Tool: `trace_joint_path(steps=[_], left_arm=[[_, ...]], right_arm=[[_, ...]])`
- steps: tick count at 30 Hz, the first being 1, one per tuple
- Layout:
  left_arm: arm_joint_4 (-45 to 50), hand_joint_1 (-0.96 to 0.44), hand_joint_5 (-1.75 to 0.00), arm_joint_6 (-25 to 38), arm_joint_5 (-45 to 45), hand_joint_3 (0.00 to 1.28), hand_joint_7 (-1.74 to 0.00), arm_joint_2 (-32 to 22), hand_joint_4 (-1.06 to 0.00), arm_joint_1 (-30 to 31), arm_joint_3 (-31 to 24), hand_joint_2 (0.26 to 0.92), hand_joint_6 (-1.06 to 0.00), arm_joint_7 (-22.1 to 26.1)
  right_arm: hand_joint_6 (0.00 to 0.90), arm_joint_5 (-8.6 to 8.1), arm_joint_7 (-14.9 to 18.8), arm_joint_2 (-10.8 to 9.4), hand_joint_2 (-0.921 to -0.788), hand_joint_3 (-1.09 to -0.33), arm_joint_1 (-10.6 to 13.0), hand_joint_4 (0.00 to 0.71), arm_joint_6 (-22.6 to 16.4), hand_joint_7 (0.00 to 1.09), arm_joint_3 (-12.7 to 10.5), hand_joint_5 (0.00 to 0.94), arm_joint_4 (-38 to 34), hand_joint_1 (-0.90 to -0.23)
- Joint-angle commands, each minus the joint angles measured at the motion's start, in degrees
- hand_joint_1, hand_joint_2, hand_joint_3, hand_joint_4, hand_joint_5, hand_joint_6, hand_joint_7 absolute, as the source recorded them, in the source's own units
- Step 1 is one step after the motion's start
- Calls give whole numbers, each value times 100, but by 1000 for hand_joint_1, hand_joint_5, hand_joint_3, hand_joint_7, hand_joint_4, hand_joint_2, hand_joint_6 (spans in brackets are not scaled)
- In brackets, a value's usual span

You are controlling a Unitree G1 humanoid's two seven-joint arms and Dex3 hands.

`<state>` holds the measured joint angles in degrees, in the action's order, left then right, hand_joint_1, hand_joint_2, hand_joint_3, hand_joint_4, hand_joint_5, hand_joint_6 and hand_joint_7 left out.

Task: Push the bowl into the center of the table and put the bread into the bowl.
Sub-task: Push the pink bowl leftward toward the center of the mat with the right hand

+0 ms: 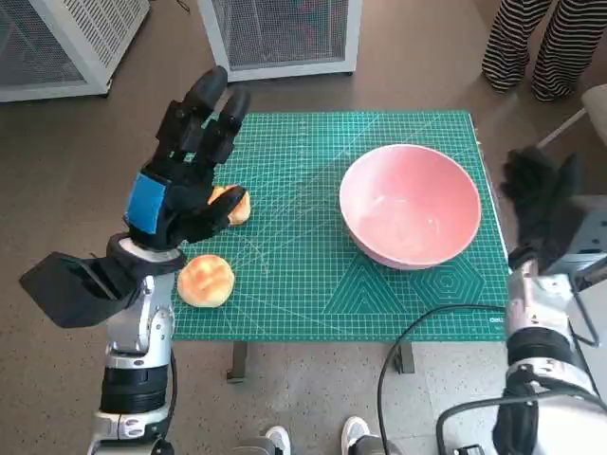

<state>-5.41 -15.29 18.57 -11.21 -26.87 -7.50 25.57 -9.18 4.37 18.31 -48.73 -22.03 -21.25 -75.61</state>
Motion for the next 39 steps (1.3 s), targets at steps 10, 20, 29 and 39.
trace_joint_path(steps=[10,20,29,39], left_arm=[[74,-648,-15,37,98,330,-387,-177,-183,171,-144,921,1,146],[165,-659,-14,43,94,325,-389,-221,-186,291,-205,921,1,137],[245,-664,-13,38,77,321,-390,-238,-187,418,-252,921,1,93],[314,-653,-11,-6,36,318,-398,-223,-187,533,-295,921,-1,19]], right_arm=[[64,-188,161,-474,-921,-795,53,165,447,450,-322,6,-83,-543],[63,-278,224,-754,-921,-782,-61,164,509,432,-429,3,-79,-563],[63,-357,347,-993,-921,-732,-237,162,495,428,-548,1,-52,-565],[52,-267,286,-1178,-921,-749,-471,165,467,434,-442,2,-53,-541]])
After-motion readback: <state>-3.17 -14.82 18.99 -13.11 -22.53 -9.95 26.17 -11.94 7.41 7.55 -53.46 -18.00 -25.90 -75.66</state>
